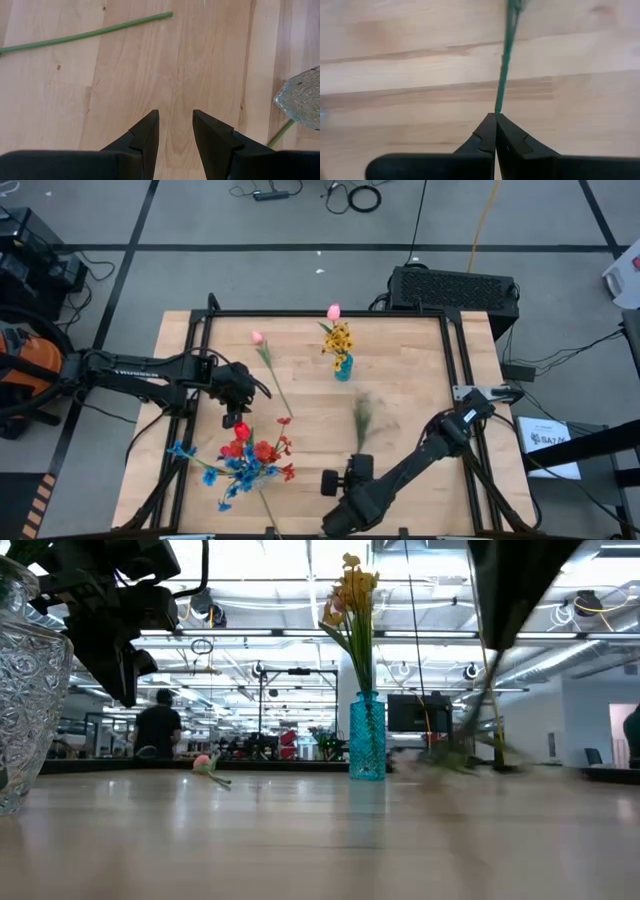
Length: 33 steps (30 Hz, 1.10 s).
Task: Sort flowers into vase by color
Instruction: Put the white flowers into the blue vase
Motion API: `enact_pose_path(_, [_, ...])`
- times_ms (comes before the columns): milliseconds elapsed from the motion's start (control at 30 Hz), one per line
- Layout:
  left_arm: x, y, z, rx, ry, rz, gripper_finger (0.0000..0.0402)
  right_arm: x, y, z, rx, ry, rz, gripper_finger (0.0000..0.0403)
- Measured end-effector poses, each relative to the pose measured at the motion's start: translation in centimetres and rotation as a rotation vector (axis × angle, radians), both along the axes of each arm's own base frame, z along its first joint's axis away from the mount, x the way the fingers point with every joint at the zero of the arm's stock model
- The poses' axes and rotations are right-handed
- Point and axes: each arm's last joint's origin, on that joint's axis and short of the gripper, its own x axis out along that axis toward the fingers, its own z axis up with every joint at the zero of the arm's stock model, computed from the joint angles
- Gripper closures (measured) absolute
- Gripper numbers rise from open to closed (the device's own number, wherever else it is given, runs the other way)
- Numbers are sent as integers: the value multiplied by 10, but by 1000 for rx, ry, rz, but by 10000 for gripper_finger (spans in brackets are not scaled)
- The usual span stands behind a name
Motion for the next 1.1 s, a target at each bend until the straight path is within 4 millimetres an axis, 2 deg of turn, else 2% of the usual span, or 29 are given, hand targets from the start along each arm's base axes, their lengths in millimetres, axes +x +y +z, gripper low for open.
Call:
enact_pose_path(133, [0,0,0,0,0,0,277,4,-10,6,-15,-16,13,402])
enact_pose_path(233, [0,0,0,0,0,0,277,3,-11,12,58,44,90,402])
enact_pose_path(367, [0,0,0,0,0,0,277,2,-3,-2,138,147,150,402])
enact_pose_path(533, [0,0,0,-1,0,1,277,2,-5,1,158,167,213,400])
enact_pose_path(667, [0,0,0,-1,0,1,277,3,-6,0,179,192,255,373])
enact_pose_path(833, [0,0,0,-1,0,1,277,7,-12,1,198,209,286,317])
enact_pose_path(967, [0,0,0,-1,0,2,277,13,-22,1,129,179,290,277])
enact_pose_path(1100, [0,0,0,-1,0,2,277,21,-38,1,98,201,369,266])
